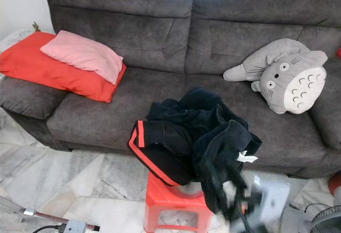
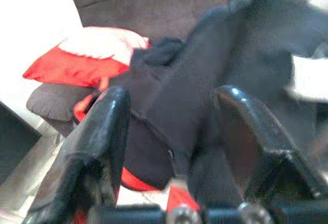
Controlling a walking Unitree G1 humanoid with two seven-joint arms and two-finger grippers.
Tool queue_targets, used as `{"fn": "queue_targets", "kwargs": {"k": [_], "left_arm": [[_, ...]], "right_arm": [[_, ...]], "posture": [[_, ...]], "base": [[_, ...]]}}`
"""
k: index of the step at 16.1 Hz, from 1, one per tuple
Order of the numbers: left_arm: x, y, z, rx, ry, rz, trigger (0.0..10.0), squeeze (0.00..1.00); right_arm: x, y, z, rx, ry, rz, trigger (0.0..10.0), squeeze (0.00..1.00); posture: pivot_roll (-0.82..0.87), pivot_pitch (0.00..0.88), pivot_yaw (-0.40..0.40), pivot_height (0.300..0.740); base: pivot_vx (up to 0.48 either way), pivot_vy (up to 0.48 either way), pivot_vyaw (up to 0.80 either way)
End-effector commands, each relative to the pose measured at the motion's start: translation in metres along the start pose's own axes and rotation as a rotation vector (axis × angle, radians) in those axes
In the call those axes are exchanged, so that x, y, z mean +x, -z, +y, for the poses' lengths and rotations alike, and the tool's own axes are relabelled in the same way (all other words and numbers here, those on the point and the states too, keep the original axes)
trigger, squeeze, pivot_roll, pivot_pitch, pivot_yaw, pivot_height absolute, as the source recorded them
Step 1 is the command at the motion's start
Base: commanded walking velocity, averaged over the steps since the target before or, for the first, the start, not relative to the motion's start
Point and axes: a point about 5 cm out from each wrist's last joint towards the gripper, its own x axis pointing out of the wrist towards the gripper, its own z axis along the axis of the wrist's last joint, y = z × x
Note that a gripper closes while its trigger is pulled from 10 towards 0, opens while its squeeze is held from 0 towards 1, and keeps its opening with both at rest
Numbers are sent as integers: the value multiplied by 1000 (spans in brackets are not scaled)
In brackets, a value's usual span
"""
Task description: Hang hanger
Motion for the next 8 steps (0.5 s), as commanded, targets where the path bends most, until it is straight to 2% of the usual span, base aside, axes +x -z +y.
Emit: {"fn": "queue_targets", "kwargs": {"k": [1,2,3,4,7,8], "left_arm": [[-1,3,0,8,0,21,10000,0],[0,3,0,10,0,20,10000,0],[0,3,-1,14,2,21,10000,0],[-1,3,0,12,-4,19,10000,0],[-1,3,2,10,-12,11,10000,0],[-1,3,2,8,-13,11,10000,0]], "right_arm": [[-8,23,-15,14,78,91,10000,0],[-11,41,-27,-8,140,167,10000,0],[-12,47,-32,-10,139,190,10000,0],[-4,48,-39,46,176,156,10000,0],[2,48,-43,103,175,111,10000,0],[1,49,-44,109,177,102,10000,1000]], "posture": [[-150,150,-6,740],[-150,147,-8,740],[-141,147,-10,740],[-132,144,-12,740],[-124,143,-15,740],[-122,143,-12,740]], "base": [[0,0,0],[0,0,0],[0,0,0],[0,0,0],[0,0,0],[0,0,0]]}}
